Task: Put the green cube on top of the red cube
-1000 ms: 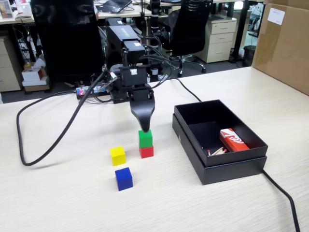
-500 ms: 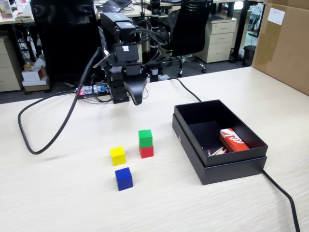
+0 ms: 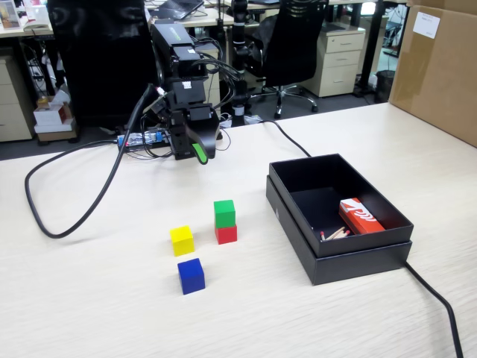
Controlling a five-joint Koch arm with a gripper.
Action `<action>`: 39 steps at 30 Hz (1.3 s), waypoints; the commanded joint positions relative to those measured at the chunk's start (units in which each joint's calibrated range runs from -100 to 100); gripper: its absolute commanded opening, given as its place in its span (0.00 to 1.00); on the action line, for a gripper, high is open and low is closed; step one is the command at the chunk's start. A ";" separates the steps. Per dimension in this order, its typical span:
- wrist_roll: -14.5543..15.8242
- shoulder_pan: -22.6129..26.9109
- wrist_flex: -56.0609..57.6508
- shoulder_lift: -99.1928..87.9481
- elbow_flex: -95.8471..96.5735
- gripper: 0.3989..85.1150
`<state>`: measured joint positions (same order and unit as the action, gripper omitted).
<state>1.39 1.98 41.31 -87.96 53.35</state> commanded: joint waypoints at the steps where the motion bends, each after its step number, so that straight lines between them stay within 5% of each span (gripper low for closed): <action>1: -0.83 -0.05 -4.29 -5.38 2.04 0.57; 21: -4.84 -0.93 -24.59 -10.32 31.78 0.58; 39: -4.59 0.29 -27.44 -10.55 37.85 0.57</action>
<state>-3.25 2.03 12.43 -98.83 88.50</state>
